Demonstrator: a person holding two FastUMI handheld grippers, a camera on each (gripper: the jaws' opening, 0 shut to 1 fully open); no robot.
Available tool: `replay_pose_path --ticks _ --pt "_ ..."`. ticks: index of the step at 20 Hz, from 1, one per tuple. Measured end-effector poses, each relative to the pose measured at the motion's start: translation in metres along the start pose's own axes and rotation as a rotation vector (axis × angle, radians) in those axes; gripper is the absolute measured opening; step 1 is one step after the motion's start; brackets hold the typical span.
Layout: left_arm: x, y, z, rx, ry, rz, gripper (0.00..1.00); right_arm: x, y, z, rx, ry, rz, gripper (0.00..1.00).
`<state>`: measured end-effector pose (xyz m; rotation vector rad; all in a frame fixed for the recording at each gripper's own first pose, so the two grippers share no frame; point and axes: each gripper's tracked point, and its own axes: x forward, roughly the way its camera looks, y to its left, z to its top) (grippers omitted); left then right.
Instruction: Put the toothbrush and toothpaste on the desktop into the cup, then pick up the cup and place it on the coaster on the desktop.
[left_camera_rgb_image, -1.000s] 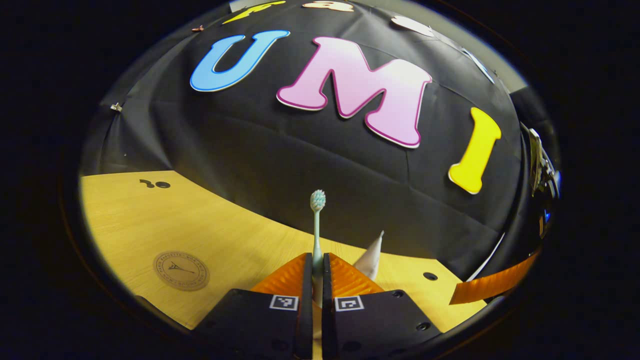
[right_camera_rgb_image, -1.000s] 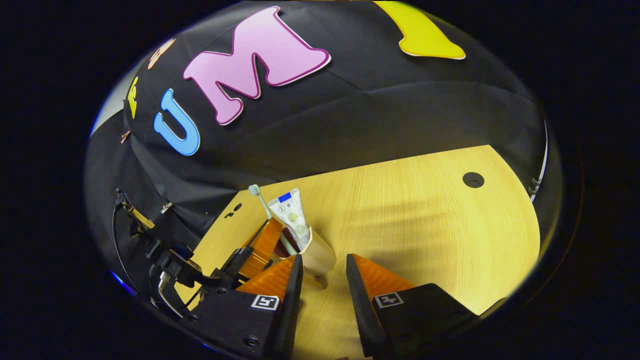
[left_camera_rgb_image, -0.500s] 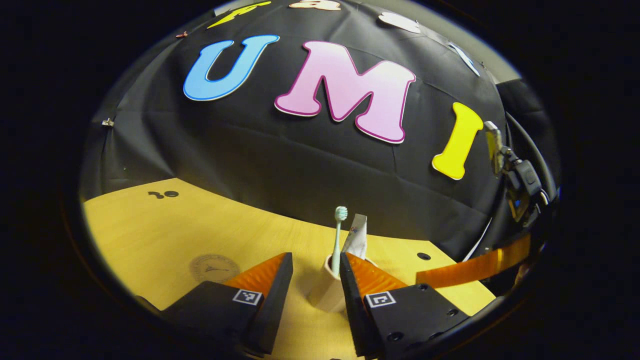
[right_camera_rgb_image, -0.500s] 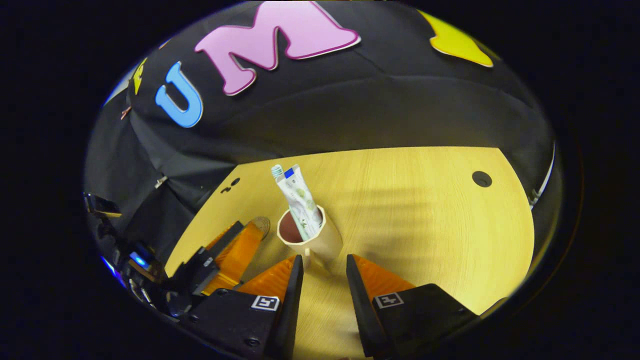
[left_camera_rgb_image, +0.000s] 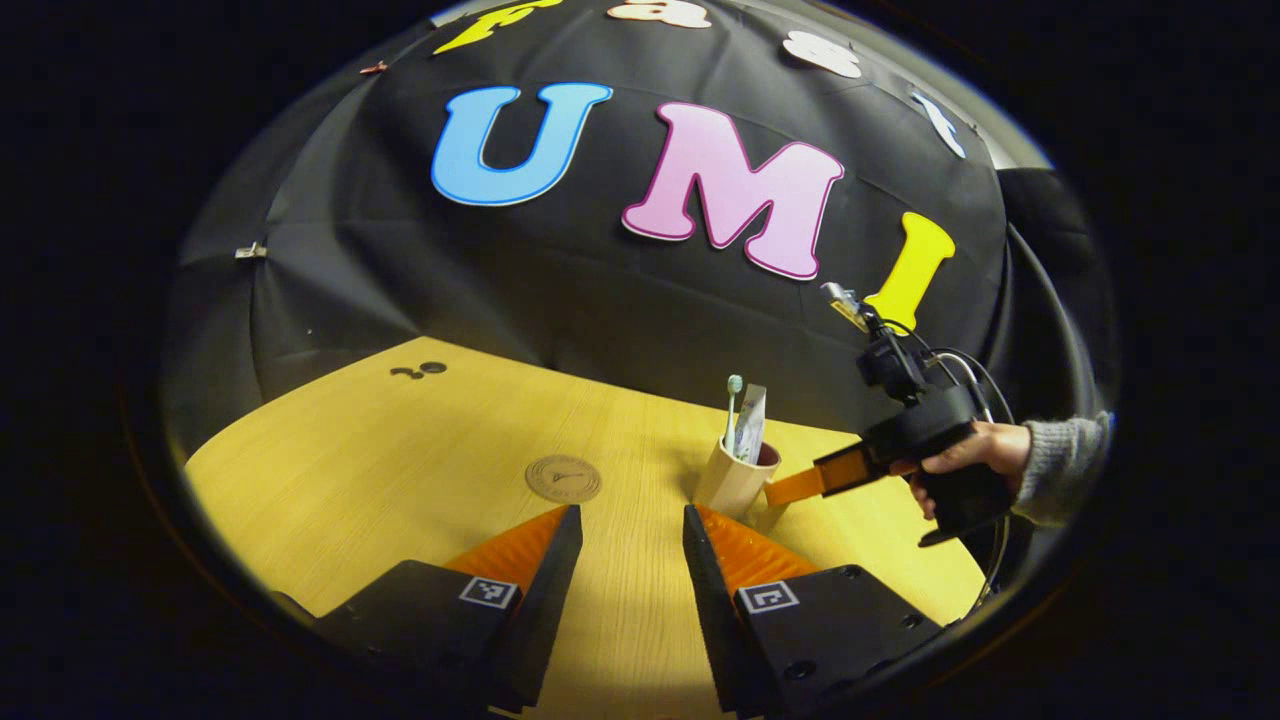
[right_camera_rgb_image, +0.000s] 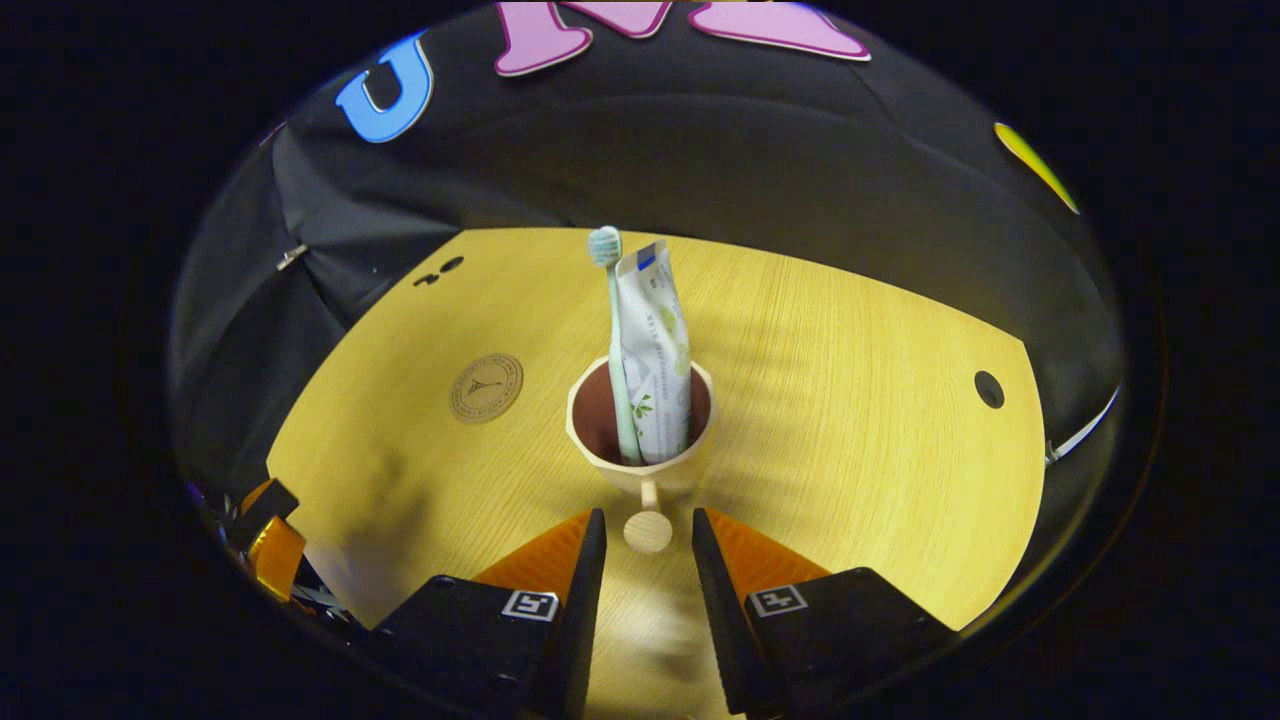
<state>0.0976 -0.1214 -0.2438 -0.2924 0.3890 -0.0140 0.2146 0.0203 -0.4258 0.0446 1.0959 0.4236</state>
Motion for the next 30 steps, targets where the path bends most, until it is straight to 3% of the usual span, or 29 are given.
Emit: replay_pose_path --ticks 1,2,3,6,7,8,9,13,19,23,30 --pt "-0.007 0.006 -0.001 -0.012 0.008 0.007 0.66 0.005 -0.001 0.000 -0.002 0.024 -0.014 0.54" --pt "-0.013 0.013 -0.003 -0.021 0.011 0.018 0.66 0.010 0.000 0.003 0.003 0.044 -0.023 0.43" --pt "-0.019 0.019 -0.003 -0.029 0.013 0.027 0.66 0.014 -0.001 0.004 0.011 0.059 -0.035 0.54" --pt "-0.026 0.031 -0.005 -0.042 0.017 0.051 0.66 0.019 0.000 0.005 0.039 0.099 -0.053 0.52" --pt "-0.027 0.033 -0.004 -0.044 0.018 0.053 0.66 0.020 -0.002 0.003 0.036 0.107 -0.068 0.47" --pt "-0.027 0.036 -0.005 -0.045 0.019 0.055 0.66 0.021 -0.002 0.003 0.009 0.100 -0.081 0.28" --pt "-0.027 0.038 -0.004 -0.046 0.020 0.057 0.66 0.017 -0.001 0.003 -0.030 0.094 -0.094 0.28" --pt "-0.026 0.045 -0.001 -0.049 0.020 0.050 0.66 0.015 0.004 0.007 -0.038 0.064 -0.072 0.09" --pt "-0.031 0.061 0.003 -0.046 0.026 0.046 0.66 -0.006 0.024 0.034 -0.053 0.008 -0.042 0.11" --pt "-0.044 0.075 0.005 -0.032 0.028 0.050 0.66 -0.021 0.059 0.059 -0.102 -0.009 0.013 0.11" --pt "-0.067 0.102 0.001 -0.041 0.042 0.075 0.66 0.015 0.127 0.077 -0.169 0.005 0.067 0.11"
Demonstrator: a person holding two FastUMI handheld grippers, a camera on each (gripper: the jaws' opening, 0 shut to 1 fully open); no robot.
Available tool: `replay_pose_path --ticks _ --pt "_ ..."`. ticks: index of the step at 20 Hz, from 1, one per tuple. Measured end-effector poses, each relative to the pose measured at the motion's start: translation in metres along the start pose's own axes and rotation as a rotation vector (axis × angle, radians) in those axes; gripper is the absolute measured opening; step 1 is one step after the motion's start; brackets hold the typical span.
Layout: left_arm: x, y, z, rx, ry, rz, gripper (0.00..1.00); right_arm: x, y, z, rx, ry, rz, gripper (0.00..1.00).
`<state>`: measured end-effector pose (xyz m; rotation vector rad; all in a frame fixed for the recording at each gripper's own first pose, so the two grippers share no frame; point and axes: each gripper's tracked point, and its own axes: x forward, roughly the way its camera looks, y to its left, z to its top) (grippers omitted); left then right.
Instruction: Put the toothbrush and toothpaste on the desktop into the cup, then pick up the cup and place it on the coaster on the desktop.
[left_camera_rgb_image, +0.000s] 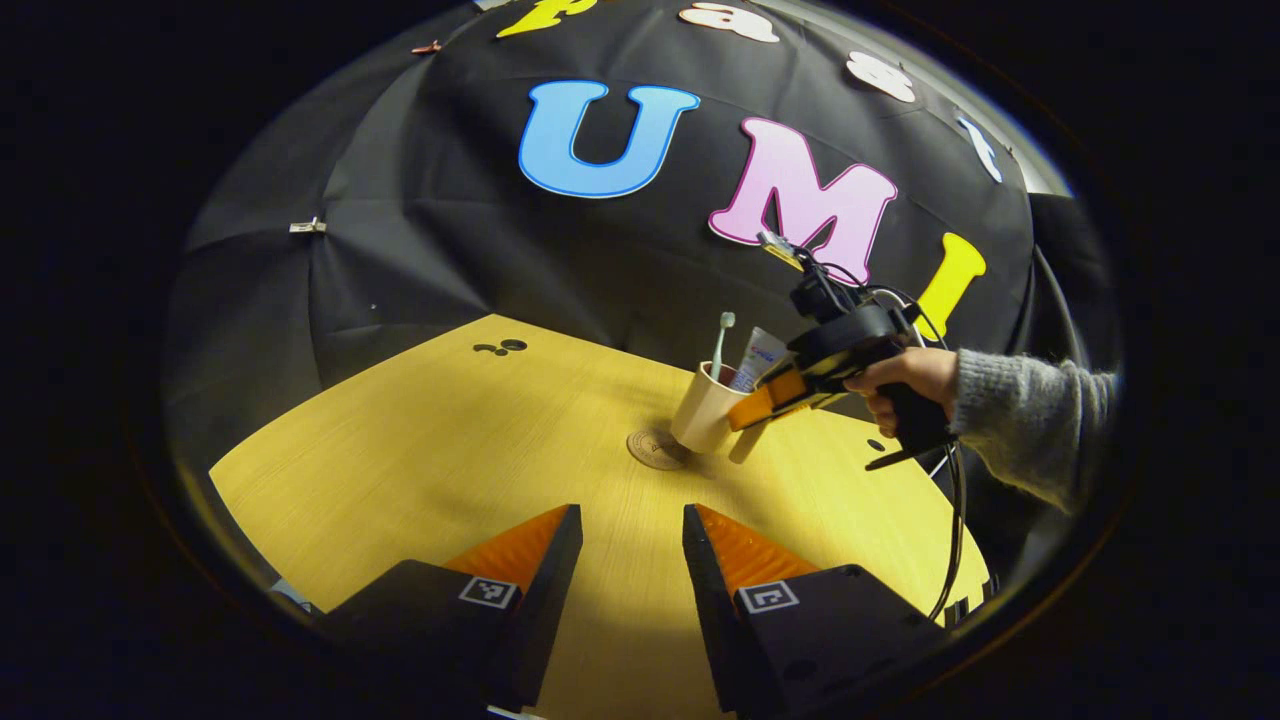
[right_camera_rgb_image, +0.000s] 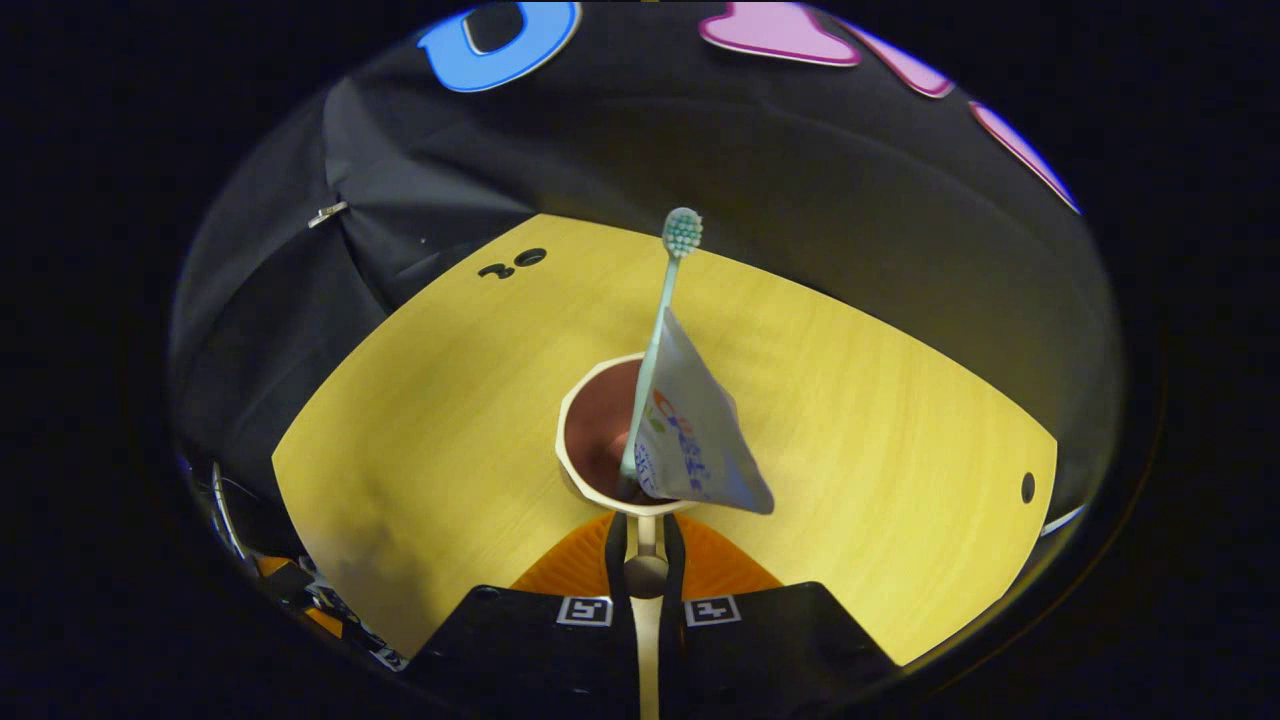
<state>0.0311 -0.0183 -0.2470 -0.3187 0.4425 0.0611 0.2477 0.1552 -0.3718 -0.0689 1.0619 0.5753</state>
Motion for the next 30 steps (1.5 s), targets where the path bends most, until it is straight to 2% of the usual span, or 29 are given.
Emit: replay_pose_path --ticks 6,11,16,18,23,24,26,28,30 --pt "-0.009 0.020 -0.004 -0.022 0.008 0.022 0.66 0.033 0.025 0.009 -0.047 0.033 -0.012 0.11" --pt "-0.008 0.034 -0.003 -0.044 0.017 0.043 0.66 0.046 0.028 0.001 -0.062 0.078 -0.031 0.11" --pt "-0.005 0.040 -0.001 -0.053 0.016 0.056 0.66 0.044 0.023 -0.001 -0.023 0.084 -0.038 0.12" --pt "-0.005 0.038 0.001 -0.055 0.014 0.055 0.66 0.046 0.021 -0.002 -0.013 0.080 -0.046 0.19" --pt "-0.010 0.033 0.005 -0.038 0.009 0.050 0.66 0.044 0.024 -0.013 -0.030 0.107 -0.082 0.28" --pt "-0.010 0.031 0.006 -0.036 0.010 0.047 0.66 0.041 0.024 -0.013 -0.015 0.097 -0.085 0.36" --pt "-0.015 0.030 0.008 -0.027 0.011 0.045 0.66 0.032 0.020 -0.006 0.025 0.043 -0.103 0.36" --pt "-0.021 0.028 0.013 -0.011 0.009 0.041 0.66 0.015 0.015 0.007 0.056 -0.037 -0.119 0.46" --pt "-0.026 0.023 0.021 0.007 0.006 0.032 0.66 -0.014 0.013 0.020 0.083 -0.124 -0.126 0.48"
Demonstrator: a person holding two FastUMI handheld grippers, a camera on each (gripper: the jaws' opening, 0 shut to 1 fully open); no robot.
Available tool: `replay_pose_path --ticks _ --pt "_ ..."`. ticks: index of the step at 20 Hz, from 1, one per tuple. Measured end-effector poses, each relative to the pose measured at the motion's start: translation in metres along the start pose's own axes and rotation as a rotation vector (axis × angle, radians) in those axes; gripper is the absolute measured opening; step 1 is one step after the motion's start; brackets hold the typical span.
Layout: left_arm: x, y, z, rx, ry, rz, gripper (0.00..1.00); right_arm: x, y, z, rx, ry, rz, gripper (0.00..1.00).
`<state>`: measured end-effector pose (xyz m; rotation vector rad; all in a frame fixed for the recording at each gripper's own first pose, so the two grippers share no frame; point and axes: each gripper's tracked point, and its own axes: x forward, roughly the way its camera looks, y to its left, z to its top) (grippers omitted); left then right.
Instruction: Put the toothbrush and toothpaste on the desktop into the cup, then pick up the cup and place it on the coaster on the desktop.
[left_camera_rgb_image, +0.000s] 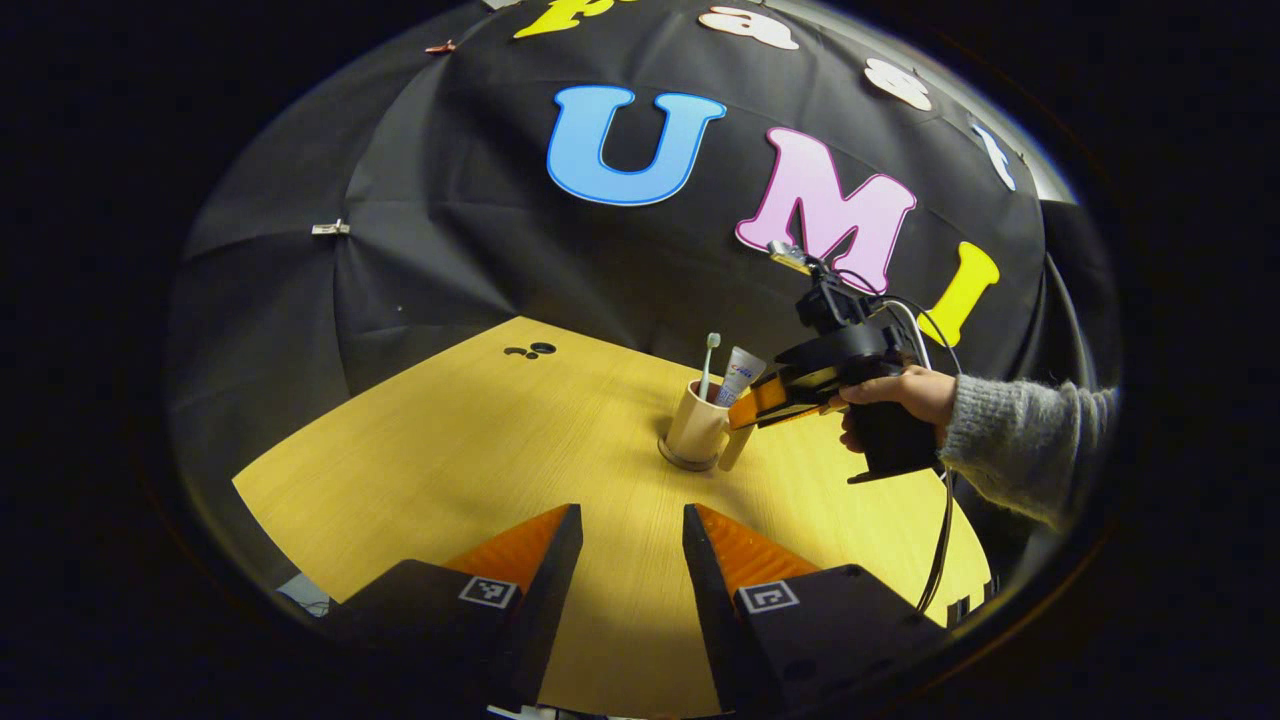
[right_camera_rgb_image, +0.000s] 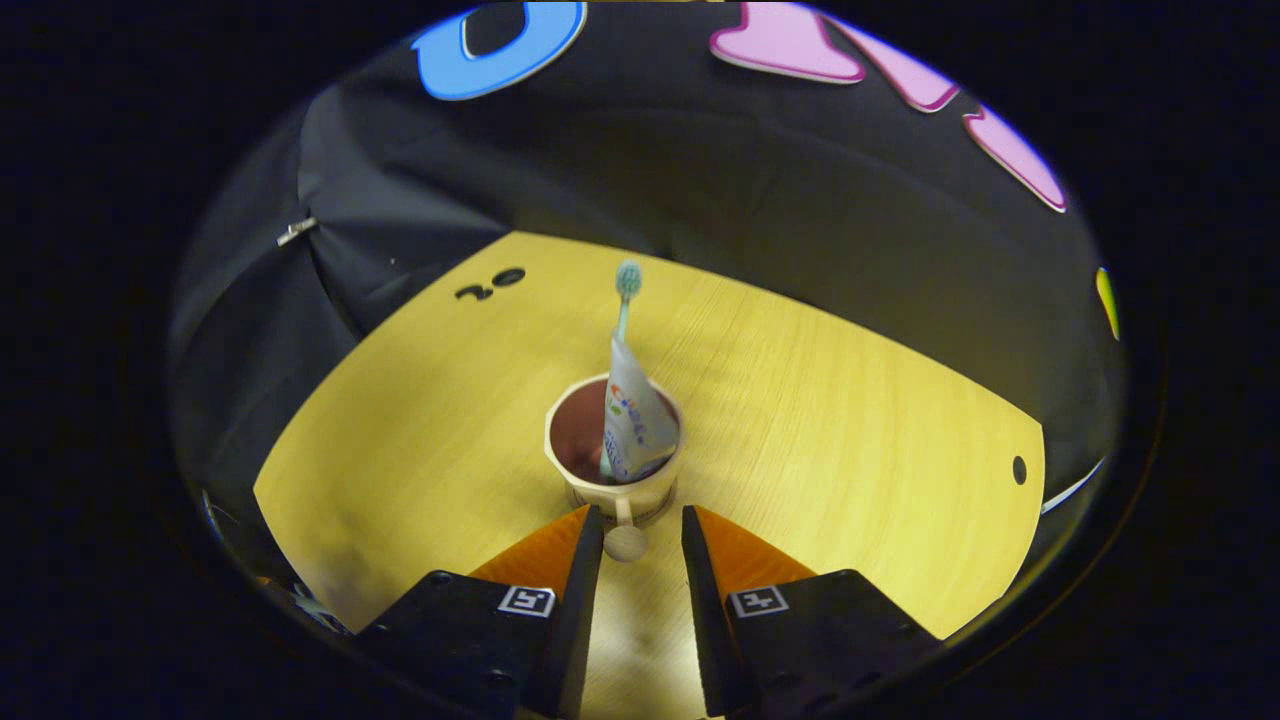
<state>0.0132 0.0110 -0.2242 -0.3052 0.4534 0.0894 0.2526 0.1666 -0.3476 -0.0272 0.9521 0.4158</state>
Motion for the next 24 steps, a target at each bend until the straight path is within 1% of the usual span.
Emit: replay_pose_path --ticks 3,5,6,7,8,9,10,12,13,14,16,19,21,22,23,24 --pt "-0.009 -0.006 0.016 0.026 -0.001 -0.006 0.66 -0.053 0.002 0.013 0.042 -0.133 0.015 0.49" --pt "-0.013 -0.015 0.031 0.044 -0.011 -0.013 0.66 -0.099 0.002 0.022 0.057 -0.221 0.025 0.49" --pt "-0.016 -0.020 0.039 0.054 -0.022 -0.019 0.69 -0.122 0.002 0.025 0.064 -0.264 0.027 0.49" --pt "-0.020 -0.026 0.049 0.060 -0.036 -0.027 0.69 -0.144 0.003 0.027 0.074 -0.307 0.029 0.48" --pt "-0.023 -0.033 0.057 0.062 -0.048 -0.037 0.70 -0.165 0.005 0.027 0.086 -0.342 0.034 0.48" --pt "-0.028 -0.041 0.063 0.065 -0.057 -0.051 0.70 -0.185 0.008 0.025 0.100 -0.372 0.039 0.51" --pt "-0.031 -0.049 0.068 0.072 -0.064 -0.066 0.72 -0.204 0.008 0.023 0.110 -0.404 0.039 0.50" --pt "-0.040 -0.063 0.080 0.097 -0.084 -0.089 0.76 -0.240 0.006 0.018 0.111 -0.448 0.019 0.50" --pt "-0.046 -0.070 0.087 0.111 -0.097 -0.100 0.76 -0.253 0.004 0.010 0.109 -0.459 0.003 0.47" --pt "-0.043 -0.077 0.087 0.124 -0.107 -0.117 0.76 -0.263 0.002 0.003 0.117 -0.465 -0.008 0.51" --pt "-0.048 -0.088 0.094 0.154 -0.124 -0.138 0.77 -0.280 0.004 -0.012 0.138 -0.472 -0.004 0.52" --pt "-0.055 -0.097 0.098 0.183 -0.136 -0.154 0.77 -0.297 -0.007 -0.029 0.138 -0.498 -0.044 0.53" --pt "-0.060 -0.102 0.097 0.199 -0.139 -0.161 0.78 -0.307 -0.005 -0.035 0.131 -0.517 -0.052 0.54" --pt "-0.061 -0.103 0.095 0.208 -0.140 -0.161 0.80 -0.312 -0.008 -0.038 0.129 -0.521 -0.063 0.64" --pt "-0.062 -0.103 0.095 0.216 -0.144 -0.162 0.80 -0.316 -0.009 -0.040 0.137 -0.529 -0.069 0.66" --pt "-0.063 -0.104 0.094 0.222 -0.148 -0.161 0.81 -0.319 -0.010 -0.042 0.149 -0.536 -0.074 0.66"
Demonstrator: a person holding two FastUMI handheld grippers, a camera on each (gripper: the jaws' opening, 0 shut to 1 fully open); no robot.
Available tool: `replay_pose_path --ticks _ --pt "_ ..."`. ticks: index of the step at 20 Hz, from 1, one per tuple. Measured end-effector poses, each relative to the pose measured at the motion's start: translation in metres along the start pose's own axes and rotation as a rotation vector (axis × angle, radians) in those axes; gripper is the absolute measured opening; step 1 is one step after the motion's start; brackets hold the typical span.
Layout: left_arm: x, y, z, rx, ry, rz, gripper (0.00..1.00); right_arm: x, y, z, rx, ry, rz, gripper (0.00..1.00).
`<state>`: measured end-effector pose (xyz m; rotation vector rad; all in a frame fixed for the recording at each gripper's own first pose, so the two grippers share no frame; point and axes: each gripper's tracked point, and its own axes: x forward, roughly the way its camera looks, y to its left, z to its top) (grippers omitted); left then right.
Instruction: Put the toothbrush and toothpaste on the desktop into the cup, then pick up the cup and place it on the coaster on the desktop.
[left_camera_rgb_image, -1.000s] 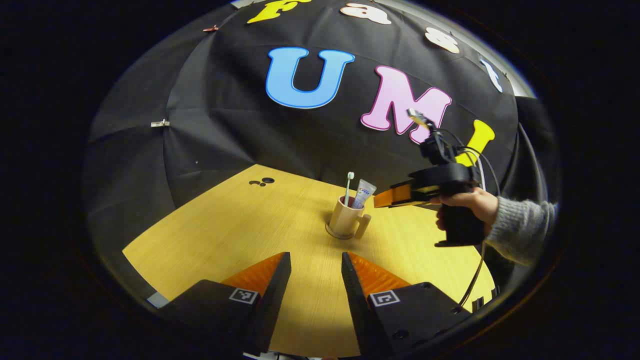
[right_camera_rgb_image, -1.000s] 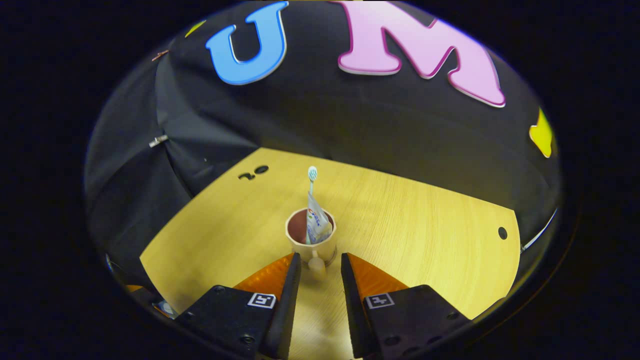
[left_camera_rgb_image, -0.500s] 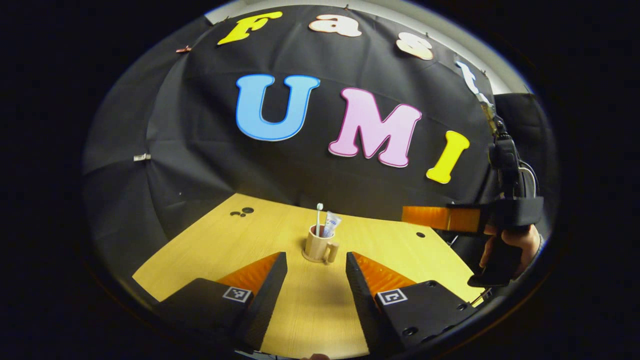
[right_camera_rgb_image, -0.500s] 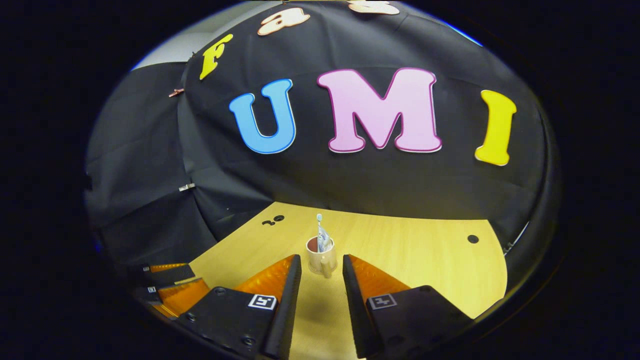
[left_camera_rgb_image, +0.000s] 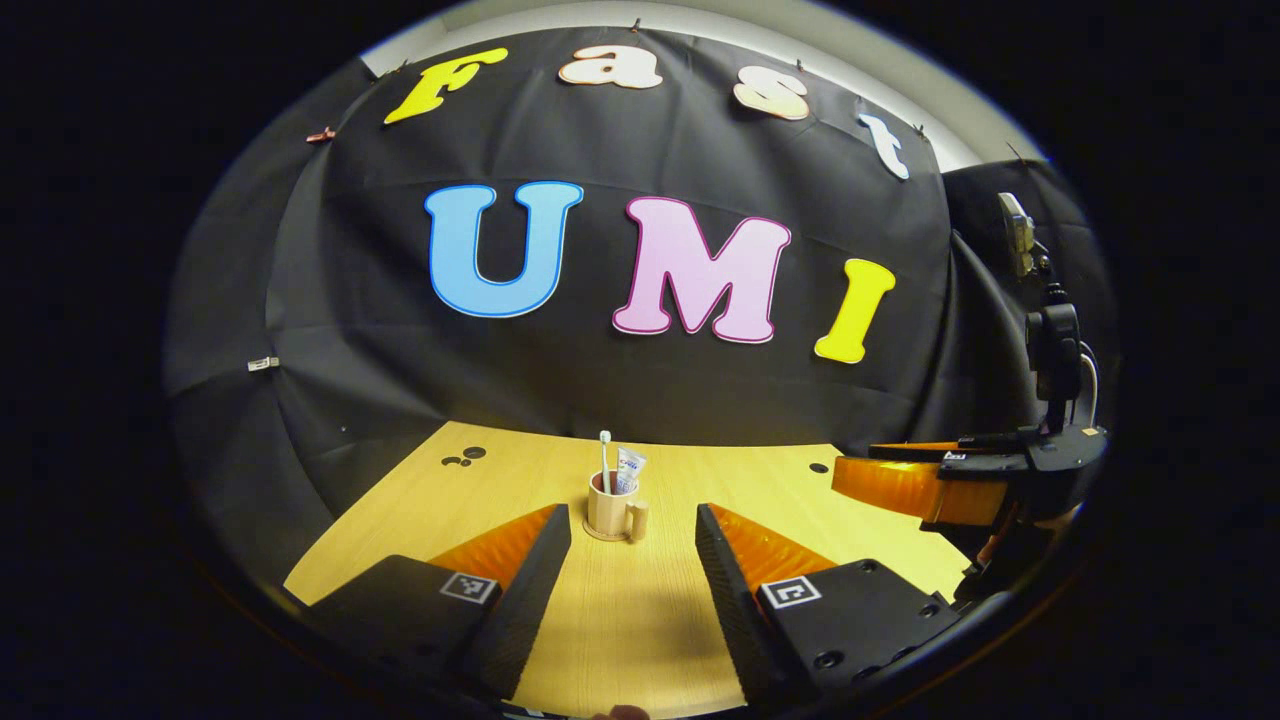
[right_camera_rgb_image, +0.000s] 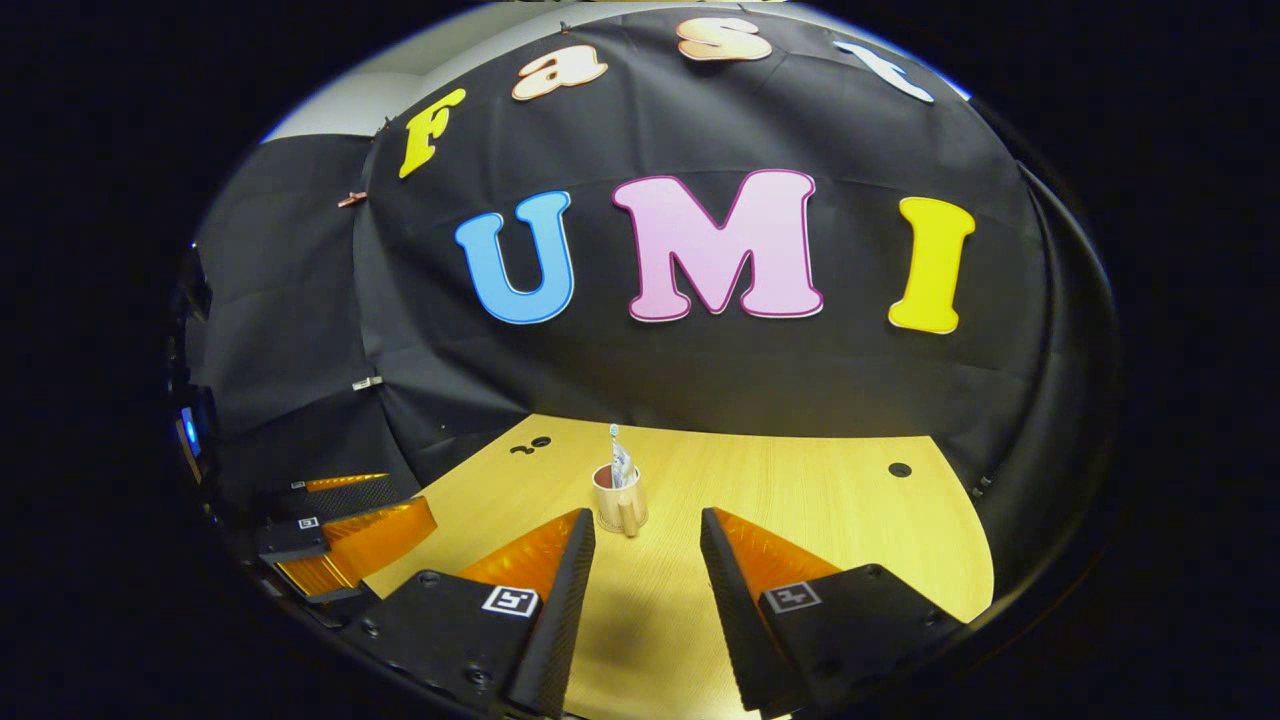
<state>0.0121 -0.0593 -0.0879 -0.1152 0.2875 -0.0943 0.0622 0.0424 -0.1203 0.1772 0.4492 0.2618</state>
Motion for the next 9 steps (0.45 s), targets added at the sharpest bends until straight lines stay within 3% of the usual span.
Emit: replay_pose_path --ticks 9 --pt "-0.001 -0.004 -0.005 0.017 0.011 0.007 0.84 -0.014 -0.012 -0.004 0.030 -0.009 -0.026 0.79"
